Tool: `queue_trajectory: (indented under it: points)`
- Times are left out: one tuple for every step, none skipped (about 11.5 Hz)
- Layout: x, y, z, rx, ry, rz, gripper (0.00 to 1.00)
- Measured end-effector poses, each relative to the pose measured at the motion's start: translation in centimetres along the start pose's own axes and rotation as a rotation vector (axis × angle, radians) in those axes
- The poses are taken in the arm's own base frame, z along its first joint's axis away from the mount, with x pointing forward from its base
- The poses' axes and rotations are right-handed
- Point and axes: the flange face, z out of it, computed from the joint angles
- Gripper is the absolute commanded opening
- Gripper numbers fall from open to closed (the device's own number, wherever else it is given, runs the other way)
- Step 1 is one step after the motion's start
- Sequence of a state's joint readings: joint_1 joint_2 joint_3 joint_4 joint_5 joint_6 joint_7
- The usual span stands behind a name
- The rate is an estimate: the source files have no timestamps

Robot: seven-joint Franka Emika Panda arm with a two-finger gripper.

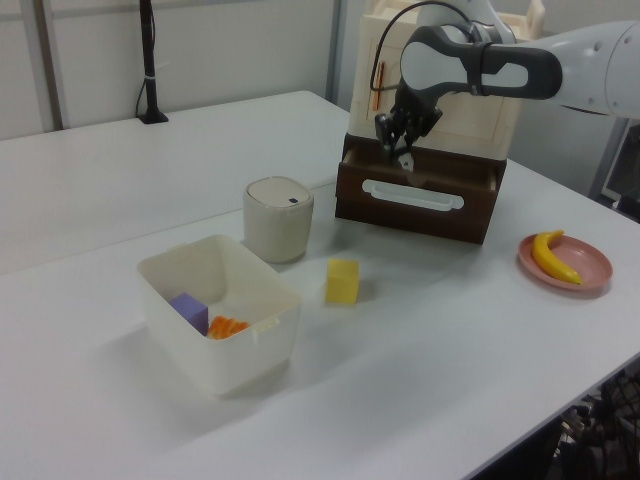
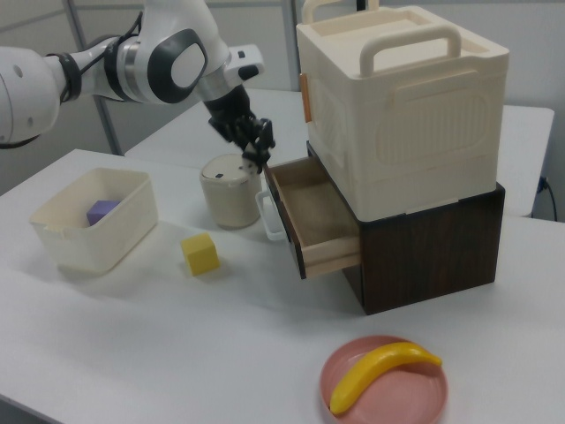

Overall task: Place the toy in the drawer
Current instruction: 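Carry the panda toy over the open wooden drawer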

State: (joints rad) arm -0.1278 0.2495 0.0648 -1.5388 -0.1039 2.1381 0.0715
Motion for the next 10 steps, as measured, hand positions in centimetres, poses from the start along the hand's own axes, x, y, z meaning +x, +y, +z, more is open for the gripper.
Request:
queue_trajectory:
  points:
    - [0.8, 0.8, -0.5, -0.002, 0.072, 0.040, 0.01]
    - [1.1, 1.3, -0.6, -0.005, 0.098, 0.055, 0.01]
    - [1.2, 2.0, -0.6, -0.010, 0.116, 0.067, 0.01]
    - [1.3, 2.7, -0.6, -0.017, 0.126, 0.077, 0.01]
    - [1.4, 3.3, -0.5, -0.022, 0.131, 0.084, 0.01]
    - [1.4, 3.7, -0.5, -0.027, 0.136, 0.089, 0.01]
    - [1.5, 3.9, -0.4, -0.037, 0.144, 0.084, 0.02]
    - [1.6, 3.9, -0.4, -0.049, 0.154, 0.074, 0.02]
    - [1.8, 3.9, -0.1, -0.067, 0.168, 0.057, 0.03]
    - [1.8, 3.9, 0.7, -0.088, 0.162, 0.038, 0.03]
